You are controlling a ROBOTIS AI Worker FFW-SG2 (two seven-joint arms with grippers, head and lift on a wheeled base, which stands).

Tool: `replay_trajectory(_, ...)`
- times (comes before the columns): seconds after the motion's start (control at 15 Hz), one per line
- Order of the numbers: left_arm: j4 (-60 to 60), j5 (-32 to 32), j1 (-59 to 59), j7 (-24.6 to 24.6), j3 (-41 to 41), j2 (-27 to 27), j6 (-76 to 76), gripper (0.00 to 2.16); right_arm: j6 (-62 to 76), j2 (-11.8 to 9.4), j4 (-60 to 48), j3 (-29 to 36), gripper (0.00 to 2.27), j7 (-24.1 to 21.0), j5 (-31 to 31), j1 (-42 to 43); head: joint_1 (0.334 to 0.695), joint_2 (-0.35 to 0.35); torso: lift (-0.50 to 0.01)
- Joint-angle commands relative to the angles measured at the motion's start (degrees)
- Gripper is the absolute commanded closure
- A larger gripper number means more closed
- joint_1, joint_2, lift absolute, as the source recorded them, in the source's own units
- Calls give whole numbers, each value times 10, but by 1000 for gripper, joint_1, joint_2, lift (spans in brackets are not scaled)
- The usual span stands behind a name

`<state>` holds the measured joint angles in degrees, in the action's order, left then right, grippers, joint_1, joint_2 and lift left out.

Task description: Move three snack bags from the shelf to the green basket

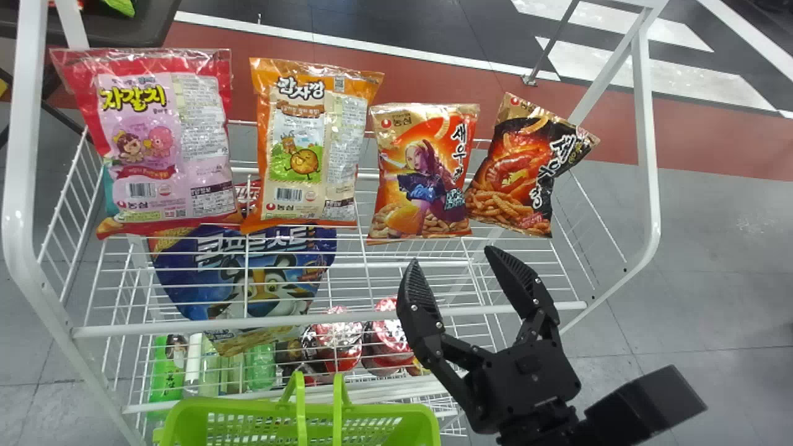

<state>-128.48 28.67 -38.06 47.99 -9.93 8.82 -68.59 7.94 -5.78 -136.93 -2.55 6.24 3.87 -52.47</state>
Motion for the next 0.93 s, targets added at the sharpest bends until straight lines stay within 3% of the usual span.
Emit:
replay_trajectory(0.0, 1, 0, 0, 1, 0, -1, 1, 1760, -2, -1, 0, 0, 147, 0, 0, 0, 695, -350, -48)
replay_trajectory(0.87, 0, -5, -1, 4, -5, -3, 1, 1760, -14, -1, 2, -1, 147, 0, 2, 15, 695, -350, -48)
